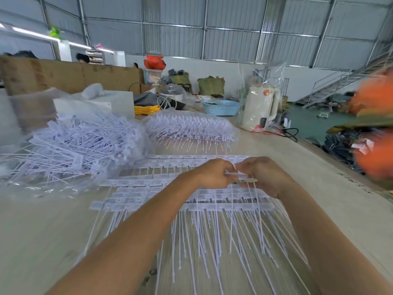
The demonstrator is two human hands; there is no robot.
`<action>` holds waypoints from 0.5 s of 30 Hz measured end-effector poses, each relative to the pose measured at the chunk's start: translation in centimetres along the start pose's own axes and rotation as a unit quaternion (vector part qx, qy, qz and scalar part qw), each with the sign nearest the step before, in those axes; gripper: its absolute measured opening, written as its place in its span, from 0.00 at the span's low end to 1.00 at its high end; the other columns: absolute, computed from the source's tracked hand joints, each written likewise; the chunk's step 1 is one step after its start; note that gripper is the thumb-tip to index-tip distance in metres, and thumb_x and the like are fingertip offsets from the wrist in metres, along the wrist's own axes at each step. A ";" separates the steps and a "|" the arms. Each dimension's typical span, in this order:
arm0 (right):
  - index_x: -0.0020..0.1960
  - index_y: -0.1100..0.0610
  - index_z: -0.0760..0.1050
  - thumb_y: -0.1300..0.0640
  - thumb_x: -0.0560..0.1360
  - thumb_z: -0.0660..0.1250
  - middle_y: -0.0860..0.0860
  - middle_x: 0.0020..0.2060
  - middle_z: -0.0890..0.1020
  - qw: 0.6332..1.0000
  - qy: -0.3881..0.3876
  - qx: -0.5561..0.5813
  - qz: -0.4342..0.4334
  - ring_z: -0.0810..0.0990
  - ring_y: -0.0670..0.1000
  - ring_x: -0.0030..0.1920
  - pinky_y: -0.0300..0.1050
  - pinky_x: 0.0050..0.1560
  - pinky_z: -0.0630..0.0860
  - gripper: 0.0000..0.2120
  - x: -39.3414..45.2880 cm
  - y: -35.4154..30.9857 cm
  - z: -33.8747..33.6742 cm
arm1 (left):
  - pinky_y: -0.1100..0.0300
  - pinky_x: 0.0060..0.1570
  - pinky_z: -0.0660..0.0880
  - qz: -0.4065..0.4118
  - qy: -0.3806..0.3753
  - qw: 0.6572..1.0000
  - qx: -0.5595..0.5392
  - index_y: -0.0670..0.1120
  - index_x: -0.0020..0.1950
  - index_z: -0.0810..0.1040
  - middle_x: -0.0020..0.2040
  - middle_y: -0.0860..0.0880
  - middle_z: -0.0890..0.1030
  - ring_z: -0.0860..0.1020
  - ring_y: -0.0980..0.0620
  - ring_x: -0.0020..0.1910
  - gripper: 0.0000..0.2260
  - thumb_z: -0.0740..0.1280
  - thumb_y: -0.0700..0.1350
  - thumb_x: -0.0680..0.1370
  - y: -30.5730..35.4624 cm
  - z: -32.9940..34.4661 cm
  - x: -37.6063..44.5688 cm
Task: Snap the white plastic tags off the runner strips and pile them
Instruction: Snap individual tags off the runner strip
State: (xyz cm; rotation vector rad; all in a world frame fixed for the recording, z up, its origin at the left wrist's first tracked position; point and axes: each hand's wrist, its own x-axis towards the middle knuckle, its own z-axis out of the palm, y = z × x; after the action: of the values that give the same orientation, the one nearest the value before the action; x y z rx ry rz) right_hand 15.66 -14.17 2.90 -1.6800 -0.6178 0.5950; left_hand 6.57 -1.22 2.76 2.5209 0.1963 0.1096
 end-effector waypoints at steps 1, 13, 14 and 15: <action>0.36 0.60 0.77 0.65 0.74 0.68 0.56 0.40 0.82 1.000 -0.011 -0.012 0.003 0.82 0.55 0.39 0.47 0.41 0.80 0.07 0.1 -0.1 0.4 | 0.56 0.50 0.73 0.002 0.012 1.000 -0.003 0.43 0.57 0.77 0.49 0.44 0.80 0.78 0.46 0.51 0.10 0.64 0.46 0.78 -0.3 0.1 0.1; 0.39 0.67 0.72 0.73 0.76 0.61 0.62 0.35 0.81 0.994 0.004 0.106 0.009 0.84 0.57 0.32 0.47 0.33 0.82 0.08 0.4 1.2 0.8 | 0.58 0.49 0.72 -0.015 0.134 0.989 -0.056 0.43 0.52 0.76 0.54 0.45 0.78 0.76 0.47 0.53 0.07 0.66 0.46 0.78 -1.8 1.5 -0.2; 0.40 0.67 0.72 0.72 0.76 0.60 0.62 0.36 0.80 0.993 -0.001 0.120 0.008 0.84 0.56 0.31 0.46 0.32 0.82 0.08 0.4 1.2 0.7 | 0.58 0.48 0.71 -0.012 0.136 0.989 -0.056 0.44 0.52 0.76 0.53 0.46 0.77 0.76 0.48 0.52 0.07 0.66 0.46 0.78 -1.8 1.5 -0.2; 0.41 0.66 0.72 0.72 0.77 0.60 0.61 0.36 0.79 0.993 -0.005 0.122 0.003 0.83 0.54 0.30 0.44 0.32 0.81 0.07 0.5 1.2 0.6 | 0.59 0.47 0.71 -0.010 0.138 0.989 -0.054 0.45 0.52 0.75 0.51 0.47 0.77 0.75 0.48 0.51 0.06 0.66 0.46 0.78 -1.8 1.5 -0.2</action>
State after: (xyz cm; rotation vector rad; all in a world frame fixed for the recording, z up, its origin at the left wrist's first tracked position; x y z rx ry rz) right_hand 15.70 -13.62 1.60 -1.4512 -0.5250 0.6572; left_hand 6.34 -0.66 0.44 2.3879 0.3166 0.4504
